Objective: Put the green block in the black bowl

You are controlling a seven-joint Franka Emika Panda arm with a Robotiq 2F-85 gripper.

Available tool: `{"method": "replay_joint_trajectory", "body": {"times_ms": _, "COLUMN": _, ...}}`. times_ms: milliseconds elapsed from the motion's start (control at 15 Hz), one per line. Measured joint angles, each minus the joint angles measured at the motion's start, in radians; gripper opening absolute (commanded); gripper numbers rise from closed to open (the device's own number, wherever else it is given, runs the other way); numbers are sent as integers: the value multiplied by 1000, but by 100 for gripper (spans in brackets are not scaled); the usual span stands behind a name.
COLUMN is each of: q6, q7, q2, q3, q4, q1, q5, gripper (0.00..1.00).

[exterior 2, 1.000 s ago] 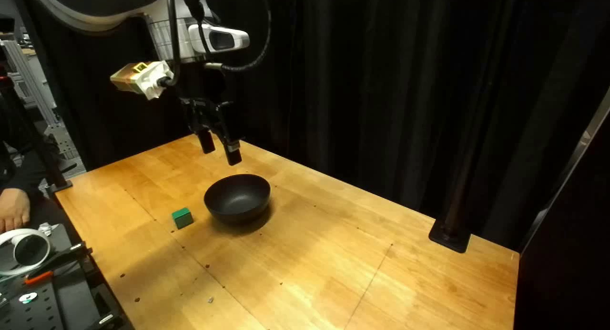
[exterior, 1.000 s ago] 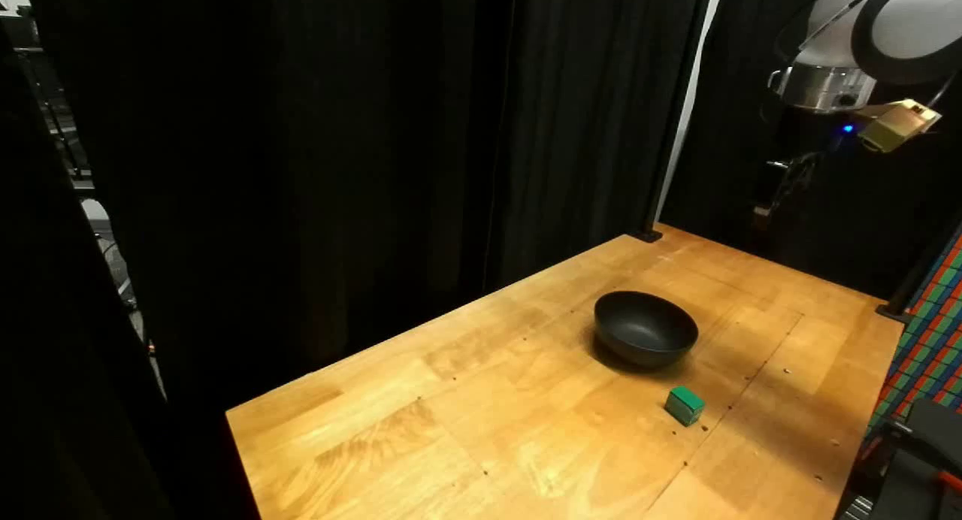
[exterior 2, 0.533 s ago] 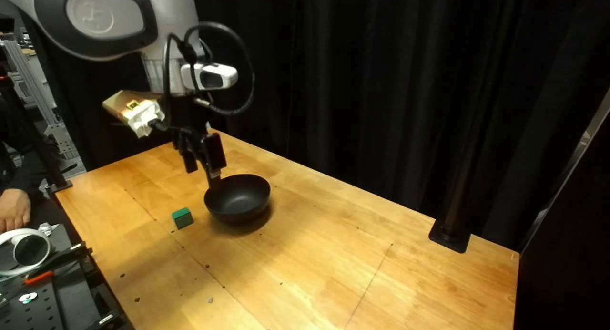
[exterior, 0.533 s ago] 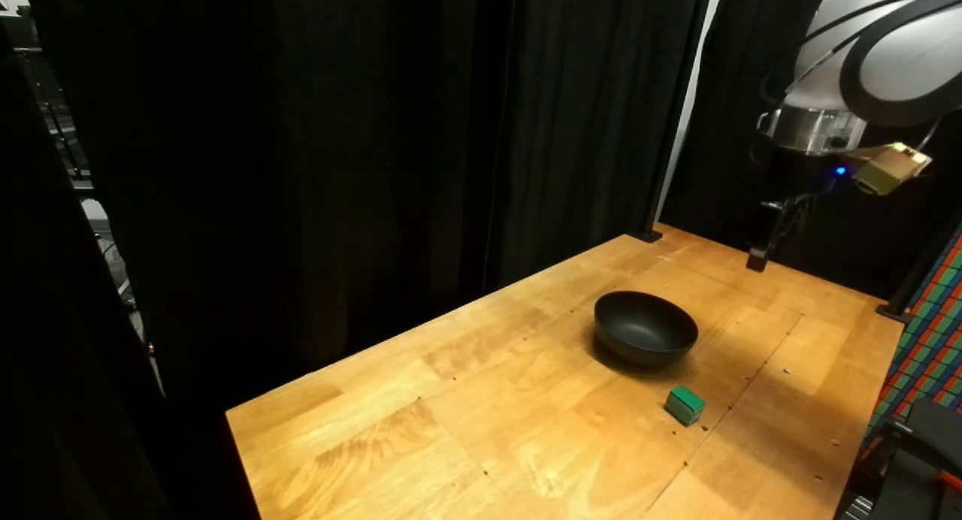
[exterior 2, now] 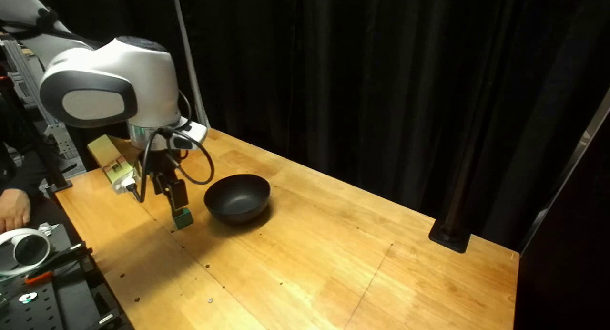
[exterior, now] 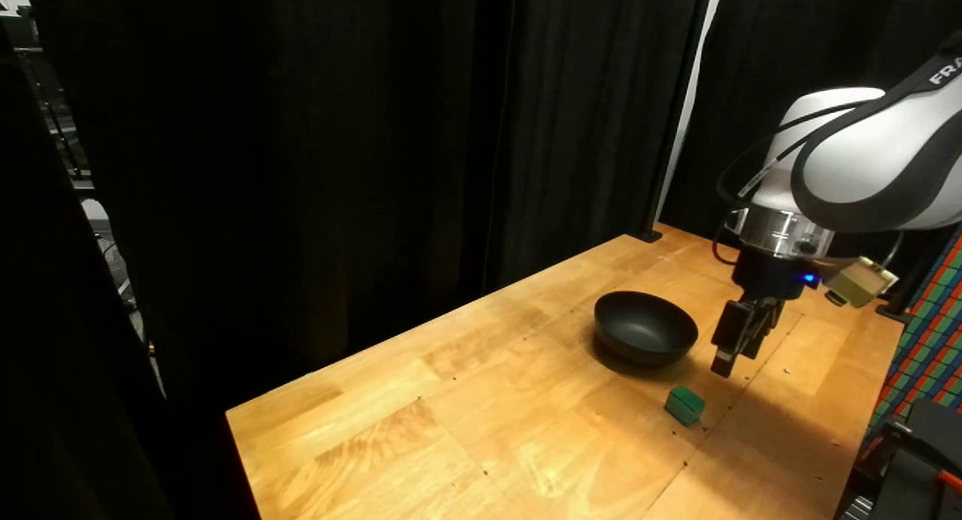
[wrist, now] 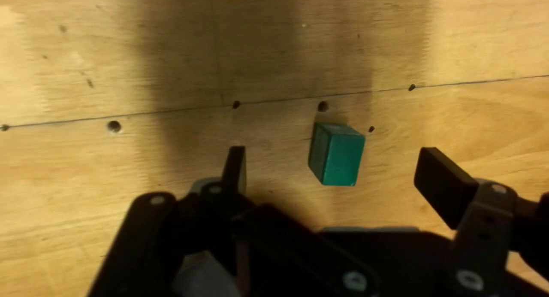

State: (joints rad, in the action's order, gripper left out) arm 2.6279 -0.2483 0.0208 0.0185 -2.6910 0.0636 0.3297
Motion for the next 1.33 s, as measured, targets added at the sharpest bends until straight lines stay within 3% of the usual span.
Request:
{"method": "replay_joint_trajectory", "body": {"times_ms": 267, "q6": 151, "q7": -36, "q2": 95, "q3": 66, "q4": -1, "q1": 7, "q5": 107, "gripper": 100}}
{"method": "replay_joint_trajectory", "body": {"times_ms": 533, "q6": 284, "q7": -34, "q2": 197, "q3": 121, "q4": 1, "q1": -3, "q5": 112, "gripper": 100}}
{"method": "replay_joint_trajectory", "body": {"times_ms": 600, "q6": 309, "q7": -32, "q2": 221, "q3": 133, "q4": 2, "q1": -8, "q5": 109, "gripper": 75}}
{"method": "replay_joint_trajectory", "body": {"times_ms": 667, "q6": 332, "q7": -26, "q2": 244, "q3": 145, "q4": 4, "q1": -15, "q5": 102, "gripper": 74}}
{"method": "replay_joint_trajectory", "body": {"times_ms": 1200, "q6": 505, "q7": 149, "q2": 309, "q3": 137, "q4": 7, "q1": -27, "q5": -83, "gripper": 11}}
{"method": "replay_joint_trajectory", "body": {"times_ms": 1333, "q6": 507, "q7": 190, "q2": 304, "q3": 102, "q4": 6, "q1": -14, "q5": -120, "gripper": 14}}
